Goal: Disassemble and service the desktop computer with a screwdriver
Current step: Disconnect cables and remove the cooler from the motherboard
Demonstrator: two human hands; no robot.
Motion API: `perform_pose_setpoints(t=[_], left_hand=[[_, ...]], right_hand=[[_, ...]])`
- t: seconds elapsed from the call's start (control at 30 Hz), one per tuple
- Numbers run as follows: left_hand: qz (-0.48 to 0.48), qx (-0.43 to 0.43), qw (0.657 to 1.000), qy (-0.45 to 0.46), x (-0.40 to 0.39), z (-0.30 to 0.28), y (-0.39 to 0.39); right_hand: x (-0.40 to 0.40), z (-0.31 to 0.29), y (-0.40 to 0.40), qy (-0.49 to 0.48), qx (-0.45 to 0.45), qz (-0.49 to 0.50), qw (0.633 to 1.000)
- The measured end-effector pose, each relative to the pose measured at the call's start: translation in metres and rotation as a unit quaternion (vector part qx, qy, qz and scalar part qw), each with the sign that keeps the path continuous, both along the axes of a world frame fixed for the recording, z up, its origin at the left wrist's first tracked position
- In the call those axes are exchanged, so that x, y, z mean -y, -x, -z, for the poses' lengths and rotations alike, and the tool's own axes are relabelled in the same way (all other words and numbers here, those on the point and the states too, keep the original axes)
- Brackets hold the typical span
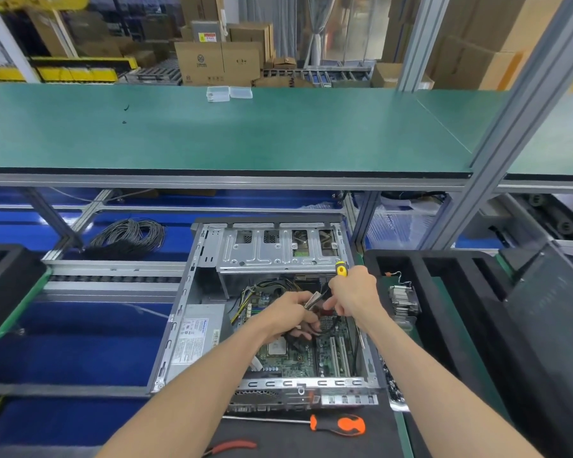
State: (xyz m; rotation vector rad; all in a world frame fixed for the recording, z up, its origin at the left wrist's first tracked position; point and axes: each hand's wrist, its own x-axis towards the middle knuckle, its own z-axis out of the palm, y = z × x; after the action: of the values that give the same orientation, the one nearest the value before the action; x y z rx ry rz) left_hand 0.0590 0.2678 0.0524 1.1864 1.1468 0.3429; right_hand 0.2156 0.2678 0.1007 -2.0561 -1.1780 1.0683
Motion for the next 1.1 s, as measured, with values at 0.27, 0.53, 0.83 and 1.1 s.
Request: perform_pose_setpoints(t=[0.27, 0.53, 0.83, 1.1], left_hand=[[-0.168, 0.062, 0.984, 0.005, -0.005, -0.003, -0.021], [-0.328, 0.001, 0.944, -0.042, -0.015, 0.004, -0.053], [-0.365, -0.012, 0.93, -0.036, -0.021, 0.004, -0.053], [-0.351, 0.026, 0.936, -0.02, 0.001, 0.014, -0.051]], right_hand=[[-0.003, 0.0, 0.002, 0.023, 0.058, -0.028, 0.998], [0.0, -0.013, 0.003, 0.017, 0.05, -0.038, 0.998], [-0.001, -0.012, 0.002, 0.018, 0.047, -0.042, 0.998], [-0.002, -0.007, 0.002, 0.014, 0.054, -0.049, 0.997]])
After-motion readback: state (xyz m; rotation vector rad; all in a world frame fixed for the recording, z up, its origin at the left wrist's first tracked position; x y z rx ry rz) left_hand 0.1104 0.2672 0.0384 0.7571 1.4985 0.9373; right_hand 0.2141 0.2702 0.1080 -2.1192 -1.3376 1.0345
